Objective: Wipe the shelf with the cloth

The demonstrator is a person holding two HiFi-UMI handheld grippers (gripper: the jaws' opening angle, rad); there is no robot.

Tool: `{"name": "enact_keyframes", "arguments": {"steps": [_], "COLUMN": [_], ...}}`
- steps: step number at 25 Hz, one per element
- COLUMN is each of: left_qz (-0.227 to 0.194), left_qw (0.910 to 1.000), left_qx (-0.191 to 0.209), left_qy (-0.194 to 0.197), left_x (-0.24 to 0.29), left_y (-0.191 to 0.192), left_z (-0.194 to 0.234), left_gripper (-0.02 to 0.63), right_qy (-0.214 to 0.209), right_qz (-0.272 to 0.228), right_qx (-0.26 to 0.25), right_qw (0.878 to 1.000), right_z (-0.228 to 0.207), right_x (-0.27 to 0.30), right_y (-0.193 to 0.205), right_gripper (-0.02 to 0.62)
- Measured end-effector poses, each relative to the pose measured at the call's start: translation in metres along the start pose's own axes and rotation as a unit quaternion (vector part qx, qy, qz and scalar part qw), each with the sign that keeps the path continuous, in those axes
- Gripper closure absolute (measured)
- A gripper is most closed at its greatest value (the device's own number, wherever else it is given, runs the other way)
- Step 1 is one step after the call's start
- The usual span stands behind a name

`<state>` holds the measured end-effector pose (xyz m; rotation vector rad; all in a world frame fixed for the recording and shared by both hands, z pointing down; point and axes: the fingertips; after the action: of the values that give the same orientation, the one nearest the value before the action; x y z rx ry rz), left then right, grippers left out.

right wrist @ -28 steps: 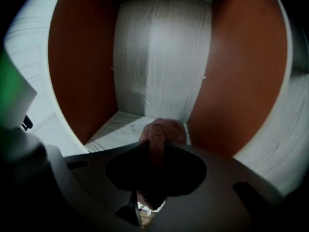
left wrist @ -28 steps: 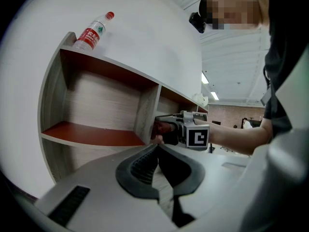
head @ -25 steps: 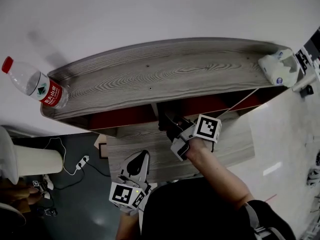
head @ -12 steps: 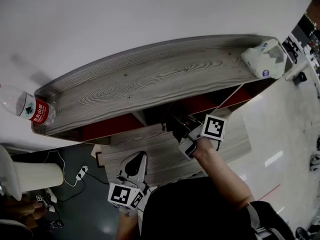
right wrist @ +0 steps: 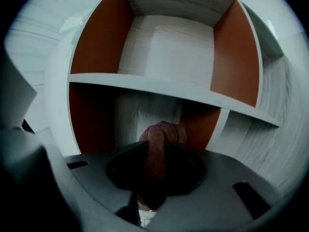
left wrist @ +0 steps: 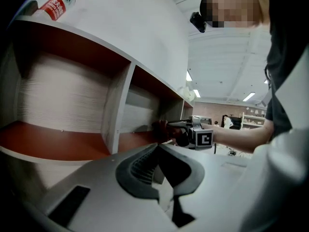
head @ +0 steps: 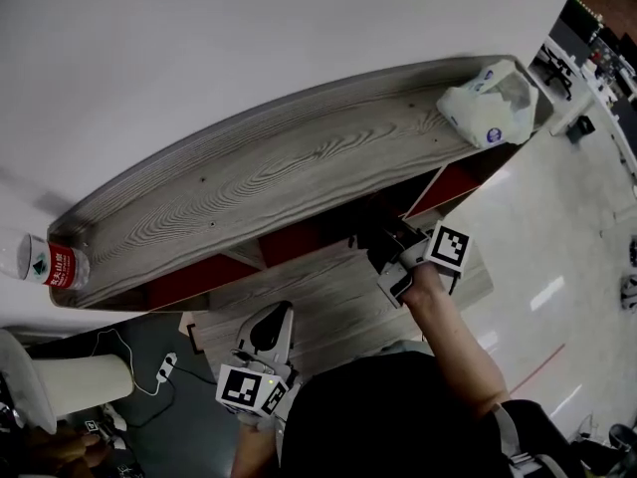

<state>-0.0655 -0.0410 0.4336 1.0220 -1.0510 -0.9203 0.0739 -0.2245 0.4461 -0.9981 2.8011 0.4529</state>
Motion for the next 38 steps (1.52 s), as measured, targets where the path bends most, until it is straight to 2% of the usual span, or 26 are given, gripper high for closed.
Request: {"name": "enact_keyframes", "arguments": {"steps": [5, 13, 19, 26, 38], "left_qz": [0.002, 0.005, 0.008, 0.003, 0.003], "left_qw": [0.9998, 0.9997, 0.9998, 0.9999, 0.9999], "left_qx": [0.006, 0.009, 0.009, 0.009, 0.007], "left_qy": [0.016, 0.021, 0.015, 0.014, 0.009], "left_x": [0.011, 0.014, 0.010, 0.003, -0.006], "left_y": [-0.003, -0.002, -0.002, -0.004, -0.001], "left_z": [-0.012, -0.017, -0.014, -0.012, -0.007], "left_gripper": [0.598, 0.598, 0.598, 0.598, 0.598], "right_qy": [0.007, 0.040, 0.035, -0.002, -0.112], "right_qz": [-0.032, -0.098, -0.133, -0.156, -0.188], "right_qx": [0.018, 0.008, 0.001, -0.013, -0.017], "right_qw": [0.999, 0.994, 0.991, 0.988, 0.975], "right_z": [-0.010, -0.020, -0.018, 0.013, 0.097], "right_x": [-0.018, -0.039, -0.044, -0.044, -0.034], "right_y": [-0.016, -0.043, -0.046, -0.051, -0.067], "right_gripper": [0.517, 0.517, 0.517, 0.518, 0.518]}}
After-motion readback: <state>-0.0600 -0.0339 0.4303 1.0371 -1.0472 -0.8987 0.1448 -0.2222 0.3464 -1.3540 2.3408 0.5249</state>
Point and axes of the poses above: the fingertips, and each gripper's own axes: x forward along the fingers, z to its left, y out of its underside, and after that the axes turned 14 degrees about -y, right-handed
